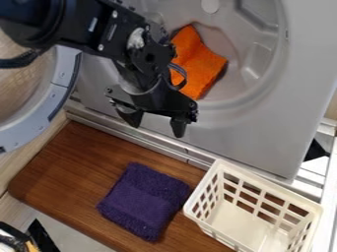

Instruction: Pick the blue towel and move it to the right edge of the washing machine

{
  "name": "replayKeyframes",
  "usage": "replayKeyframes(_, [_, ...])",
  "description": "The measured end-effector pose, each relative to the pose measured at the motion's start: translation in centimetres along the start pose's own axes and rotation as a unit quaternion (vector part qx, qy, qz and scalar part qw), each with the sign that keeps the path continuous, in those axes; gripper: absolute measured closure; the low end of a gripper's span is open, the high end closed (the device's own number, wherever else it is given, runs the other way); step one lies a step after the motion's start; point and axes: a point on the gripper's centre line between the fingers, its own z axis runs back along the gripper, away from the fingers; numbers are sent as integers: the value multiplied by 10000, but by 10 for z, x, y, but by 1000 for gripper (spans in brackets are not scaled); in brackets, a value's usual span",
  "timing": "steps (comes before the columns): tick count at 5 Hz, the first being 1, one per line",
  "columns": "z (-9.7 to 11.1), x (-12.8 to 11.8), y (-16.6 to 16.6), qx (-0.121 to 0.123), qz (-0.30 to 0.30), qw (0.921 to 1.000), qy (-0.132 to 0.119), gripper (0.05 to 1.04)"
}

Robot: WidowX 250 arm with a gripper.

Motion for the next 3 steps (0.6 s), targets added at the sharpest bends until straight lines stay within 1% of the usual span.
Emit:
replayKeyframes(1, [-4,-6,0,-2,-1,9999,114,83])
replayKeyframes(2, [-8,-21,2,-173,-97,9997,143,83])
replayKeyframes(3, [-17,-35,10,-206,78,9997,80,83])
